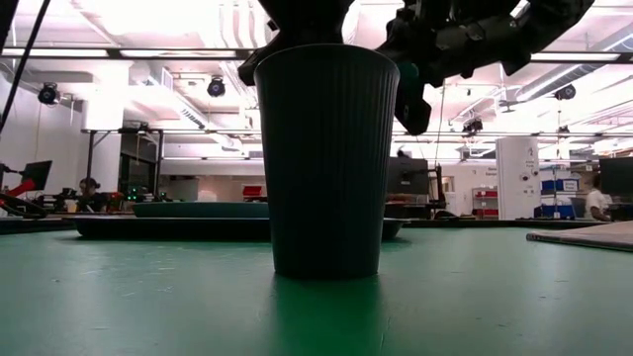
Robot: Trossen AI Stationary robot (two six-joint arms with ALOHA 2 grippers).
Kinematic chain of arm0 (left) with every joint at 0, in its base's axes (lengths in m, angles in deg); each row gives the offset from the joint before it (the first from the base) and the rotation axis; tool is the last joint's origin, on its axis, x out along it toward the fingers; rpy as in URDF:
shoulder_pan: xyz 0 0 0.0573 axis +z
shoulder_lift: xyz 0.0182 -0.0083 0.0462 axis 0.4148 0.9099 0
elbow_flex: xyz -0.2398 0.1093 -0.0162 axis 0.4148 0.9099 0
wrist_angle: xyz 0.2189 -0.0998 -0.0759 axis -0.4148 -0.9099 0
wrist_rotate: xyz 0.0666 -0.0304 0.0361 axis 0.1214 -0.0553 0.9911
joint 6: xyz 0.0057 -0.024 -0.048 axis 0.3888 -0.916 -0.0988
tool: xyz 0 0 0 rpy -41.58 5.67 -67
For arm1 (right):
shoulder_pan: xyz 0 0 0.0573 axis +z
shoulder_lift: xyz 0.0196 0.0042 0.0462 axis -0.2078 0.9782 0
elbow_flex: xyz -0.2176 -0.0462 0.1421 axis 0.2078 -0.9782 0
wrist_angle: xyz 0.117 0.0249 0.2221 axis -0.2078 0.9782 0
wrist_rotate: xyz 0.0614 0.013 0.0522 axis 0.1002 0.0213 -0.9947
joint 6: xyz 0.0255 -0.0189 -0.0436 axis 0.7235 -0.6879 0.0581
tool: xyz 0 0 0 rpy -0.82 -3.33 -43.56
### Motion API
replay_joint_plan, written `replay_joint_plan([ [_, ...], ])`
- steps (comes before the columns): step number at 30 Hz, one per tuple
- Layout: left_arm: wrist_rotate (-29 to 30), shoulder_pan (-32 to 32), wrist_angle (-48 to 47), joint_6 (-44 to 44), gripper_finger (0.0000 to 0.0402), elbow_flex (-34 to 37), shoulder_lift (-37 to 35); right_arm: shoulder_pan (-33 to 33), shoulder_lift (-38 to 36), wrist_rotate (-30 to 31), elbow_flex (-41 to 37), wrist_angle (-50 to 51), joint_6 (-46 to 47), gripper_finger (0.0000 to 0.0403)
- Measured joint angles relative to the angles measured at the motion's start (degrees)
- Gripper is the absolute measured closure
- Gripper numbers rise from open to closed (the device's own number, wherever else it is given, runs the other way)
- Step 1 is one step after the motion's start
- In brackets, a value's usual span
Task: Pick and place plate/cup/fork/spoon on tray
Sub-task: Put the blue spoon on the black tray to the right of the pink fork
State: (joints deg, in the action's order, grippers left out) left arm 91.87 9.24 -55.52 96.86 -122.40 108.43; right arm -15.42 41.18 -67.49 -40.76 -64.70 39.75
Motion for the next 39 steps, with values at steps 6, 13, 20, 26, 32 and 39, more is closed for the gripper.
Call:
replay_joint_plan([
  [6, 0.1, -0.2, 1.6, 1.3, 0.0401, 0.0, 0.0, 0.0, 0.2, 0.1, 0.0, 0.1, -0.1, 0.0313],
  [13, 0.1, -0.2, 1.5, 1.4, 0.0401, 0.0, 0.0, 0.0, 0.2, 0.1, 0.0, 0.0, -0.6, 0.0359],
  [20, 0.2, -0.2, 1.5, 1.4, 0.0401, 0.0, 0.0, 0.2, 0.2, 0.4, 0.0, 0.2, -4.7, 0.0391],
  [26, 0.3, -0.2, 1.5, -0.1, 0.0401, 0.0, 0.0, 0.4, 0.2, 1.6, 0.0, 0.0, -5.1, 0.0392],
  [32, 0.2, -0.2, 1.6, -0.1, 0.0391, 0.0, 0.0, 0.4, 0.2, 1.5, 0.0, -0.3, -4.8, 0.0393],
  [39, 0.1, -0.2, 1.5, -0.2, 0.0325, 0.0, 0.0, 0.4, 0.2, 1.5, 0.0, -0.4, -4.0, 0.0393],
])
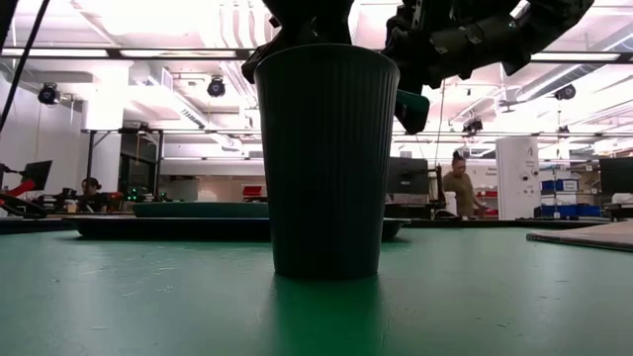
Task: Pick and place plate/cup/fork/spoon on tray
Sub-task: Put the blue spoon on the black tray to the right of the pink fork
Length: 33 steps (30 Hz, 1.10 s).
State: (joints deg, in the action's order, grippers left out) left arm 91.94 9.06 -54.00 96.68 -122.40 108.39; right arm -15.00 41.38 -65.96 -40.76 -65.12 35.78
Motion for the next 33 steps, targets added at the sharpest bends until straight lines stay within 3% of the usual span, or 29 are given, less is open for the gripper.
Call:
replay_joint_plan([
  [6, 1.0, -0.1, 0.0, 0.0, 0.0284, 0.0, -0.3, -1.8, 0.0, 0.1, -0.2, 0.3, 1.5, 0.0394],
  [12, 1.5, -0.3, -0.1, -0.4, 0.0276, 0.0, -1.5, -4.1, 0.0, 0.0, -0.5, 0.5, 2.1, 0.0394],
  [18, 1.6, -0.3, -0.4, -10.2, 0.0276, 0.0, -3.2, -7.1, -1.3, 2.1, -2.3, 0.4, -0.2, 0.0394],
  [23, 1.4, -0.3, -2.2, -20.7, 0.0276, 0.0, -4.6, -7.4, -5.2, 11.7, -6.3, 0.4, -4.6, 0.0394],
  [27, -2.9, 0.0, -1.6, -28.6, 0.0276, 0.8, -5.7, -5.9, -9.8, 21.7, -10.9, -1.3, -5.7, 0.0394],
  [33, -6.3, 1.3, 7.9, -36.0, 0.0276, 5.0, -6.5, -0.4, -15.2, 36.8, -17.5, -6.8, -7.5, 0.0394],
])
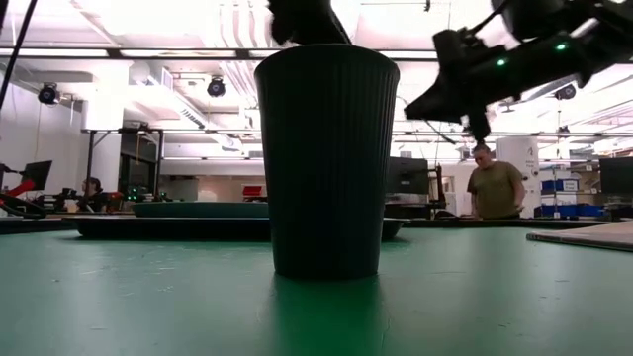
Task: Pick and place plate/cup/fork/spoon on tray
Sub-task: Put the blue spoon on the black tray to the right of the pink fork
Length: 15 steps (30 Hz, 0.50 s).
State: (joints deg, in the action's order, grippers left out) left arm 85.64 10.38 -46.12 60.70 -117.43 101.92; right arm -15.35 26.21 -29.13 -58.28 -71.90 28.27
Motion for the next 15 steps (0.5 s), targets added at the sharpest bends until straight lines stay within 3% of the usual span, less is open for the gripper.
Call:
replay_joint_plan([
  [5, -0.4, 0.9, 14.8, -0.1, 0.0276, 5.0, 0.0, 5.8, -1.0, 8.0, -1.7, -5.8, -4.2, 0.0393],
  [10, -6.4, 2.2, 31.5, -0.1, 0.0276, 9.3, 0.0, 11.8, -0.3, 14.8, -0.9, -9.0, -10.8, 0.0393],
  [15, -8.8, 3.3, 47.7, -3.6, 0.0276, 12.3, 0.0, 17.7, 2.5, 25.9, 2.0, -9.9, -19.5, 0.0392],
])
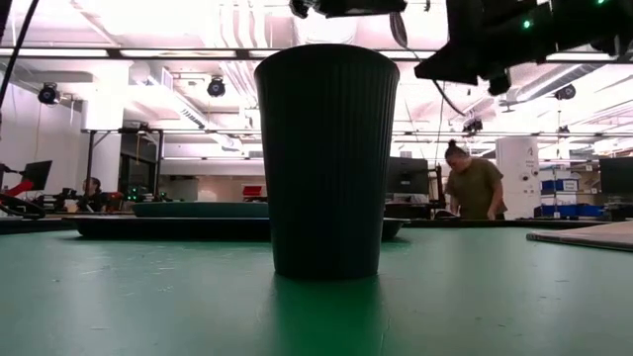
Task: Pick and place plate/cup/fork/spoon on tray
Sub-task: Put the blue spoon on the black tray to the right of the pink fork
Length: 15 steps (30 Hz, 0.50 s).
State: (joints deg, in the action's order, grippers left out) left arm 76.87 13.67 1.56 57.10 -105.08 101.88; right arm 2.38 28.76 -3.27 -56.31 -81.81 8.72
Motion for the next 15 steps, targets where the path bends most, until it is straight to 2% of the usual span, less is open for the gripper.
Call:
replay_joint_plan([
  [3, -0.2, 0.9, 3.3, -4.2, 0.0276, 0.5, 0.0, 2.3, 1.8, 5.7, 1.8, -0.2, -3.6, 0.0392],
  [7, -2.8, 2.5, 3.5, -10.0, 0.0276, 0.9, 0.0, 4.0, 4.5, 10.0, 4.1, 0.0, -6.5, 0.0392],
  [10, -6.2, 3.7, 5.1, -14.4, 0.0276, 2.1, 0.0, 4.4, 6.2, 11.3, 5.8, -0.1, -8.2, 0.0392],
  [15, -7.4, 5.2, 8.3, -17.4, 0.0276, 4.4, 0.0, 4.5, 8.4, 11.6, 8.2, -0.1, -9.1, 0.0392],
])
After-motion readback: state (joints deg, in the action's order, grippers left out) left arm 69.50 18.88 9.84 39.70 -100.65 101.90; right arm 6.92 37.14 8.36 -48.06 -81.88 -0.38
